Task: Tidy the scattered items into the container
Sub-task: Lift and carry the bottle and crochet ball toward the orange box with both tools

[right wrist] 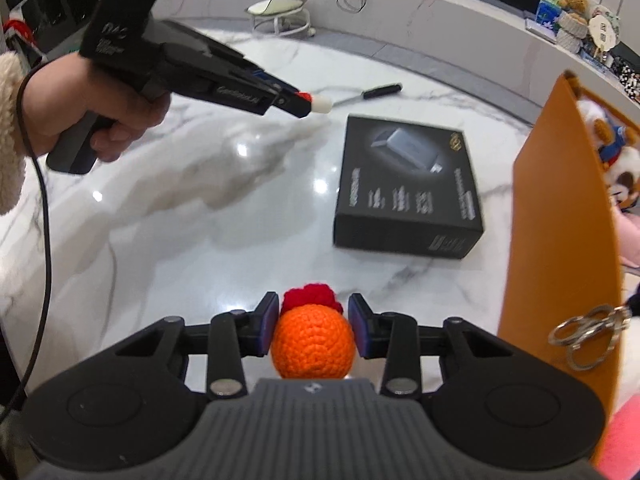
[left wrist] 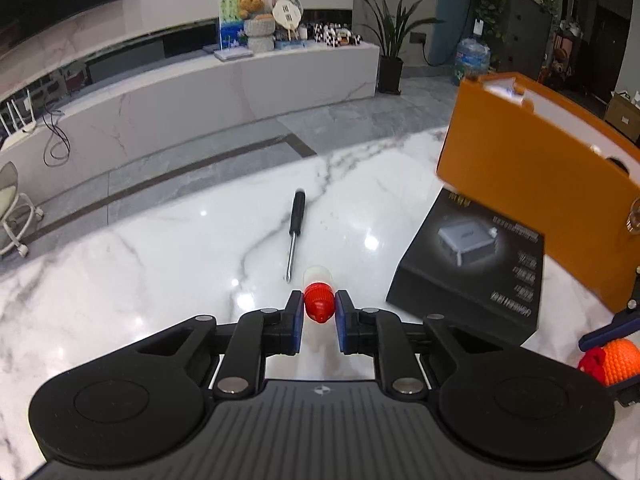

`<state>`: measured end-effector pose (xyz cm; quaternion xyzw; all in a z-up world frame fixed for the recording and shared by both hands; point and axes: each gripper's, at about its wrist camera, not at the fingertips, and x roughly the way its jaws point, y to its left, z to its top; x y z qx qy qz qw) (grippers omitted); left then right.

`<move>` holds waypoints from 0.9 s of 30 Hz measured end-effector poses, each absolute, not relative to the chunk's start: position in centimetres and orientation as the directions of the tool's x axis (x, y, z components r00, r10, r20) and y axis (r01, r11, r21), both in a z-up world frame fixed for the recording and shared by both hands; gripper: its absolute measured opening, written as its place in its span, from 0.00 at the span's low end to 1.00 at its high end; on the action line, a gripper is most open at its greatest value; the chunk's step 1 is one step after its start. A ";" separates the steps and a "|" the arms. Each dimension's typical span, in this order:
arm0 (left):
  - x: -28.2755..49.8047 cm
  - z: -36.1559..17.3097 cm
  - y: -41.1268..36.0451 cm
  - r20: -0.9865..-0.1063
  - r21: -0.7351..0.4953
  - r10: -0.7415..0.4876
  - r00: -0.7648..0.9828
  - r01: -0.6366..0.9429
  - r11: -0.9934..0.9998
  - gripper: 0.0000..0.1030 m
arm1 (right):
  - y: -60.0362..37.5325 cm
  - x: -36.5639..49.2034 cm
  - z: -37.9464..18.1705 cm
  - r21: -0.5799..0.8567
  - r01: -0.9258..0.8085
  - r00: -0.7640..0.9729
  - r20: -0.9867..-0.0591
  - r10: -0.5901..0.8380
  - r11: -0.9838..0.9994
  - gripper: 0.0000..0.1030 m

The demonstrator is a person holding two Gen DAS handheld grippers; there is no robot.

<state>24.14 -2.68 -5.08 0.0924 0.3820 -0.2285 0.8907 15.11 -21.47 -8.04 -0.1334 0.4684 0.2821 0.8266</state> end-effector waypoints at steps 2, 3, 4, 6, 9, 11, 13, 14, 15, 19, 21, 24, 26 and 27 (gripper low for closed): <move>23.9 -4.3 -2.9 -0.712 -0.006 -0.340 0.614 0.479 0.878 0.18 | -21.7 15.2 -7.6 0.043 -0.585 0.415 -0.842 0.344 0.810 0.40; 23.8 -3.9 -3.1 -0.707 -0.006 -0.343 0.618 0.480 0.877 0.18 | -21.8 15.2 -7.4 0.043 -0.583 0.420 -0.839 0.346 0.811 0.40; 23.7 -3.5 -3.2 -0.702 -0.005 -0.346 0.622 0.481 0.876 0.18 | -21.9 15.1 -7.2 0.043 -0.581 0.424 -0.836 0.347 0.813 0.40; 23.4 -2.8 -3.5 -0.692 -0.004 -0.352 0.630 0.484 0.875 0.18 | -22.0 15.2 -6.8 0.043 -0.579 0.431 -0.831 0.351 0.814 0.40; 23.1 -1.7 -4.0 -0.678 -0.002 -0.360 0.641 0.487 0.873 0.18 | -22.1 14.9 -6.1 0.042 -0.574 0.446 -0.821 0.356 0.817 0.40; 22.8 -1.0 -4.4 -0.667 -0.003 -0.365 0.650 0.487 0.873 0.18 | -22.0 14.7 -5.6 0.042 -0.570 0.456 -0.814 0.359 0.820 0.40; 22.5 -0.3 -4.8 -0.655 -0.007 -0.374 0.656 0.490 0.872 0.18 | -22.1 14.5 -5.2 0.042 -0.566 0.466 -0.808 0.362 0.823 0.40; 22.3 0.0 -5.1 -0.650 -0.008 -0.379 0.658 0.493 0.870 0.18 | -22.1 14.4 -4.8 0.041 -0.563 0.472 -0.803 0.363 0.825 0.40; 22.2 0.4 -5.3 -0.645 -0.008 -0.384 0.661 0.497 0.868 0.18 | -22.2 14.2 -4.5 0.041 -0.560 0.479 -0.799 0.363 0.827 0.40; 21.5 1.7 -6.6 -0.619 -0.012 -0.410 0.670 0.515 0.857 0.18 | -22.8 13.9 -3.0 0.039 -0.544 0.511 -0.777 0.368 0.838 0.40; 21.2 2.3 -7.3 -0.607 -0.018 -0.425 0.672 0.523 0.852 0.18 | -23.2 13.7 -2.4 0.040 -0.535 0.526 -0.766 0.370 0.844 0.40; 20.9 3.0 -8.6 -0.591 -0.021 -0.443 0.674 0.536 0.844 0.18 | -23.7 13.7 -1.7 0.037 -0.520 0.545 -0.755 0.365 0.853 0.40; 20.6 3.5 -9.4 -0.579 -0.023 -0.456 0.676 0.545 0.838 0.18 | -24.1 13.5 -1.2 0.036 -0.513 0.555 -0.748 0.364 0.858 0.40; 20.5 3.7 -9.8 -0.573 -0.024 -0.462 0.677 0.550 0.835 0.18 | -24.3 13.4 -1.0 0.037 -0.509 0.561 -0.744 0.364 0.860 0.40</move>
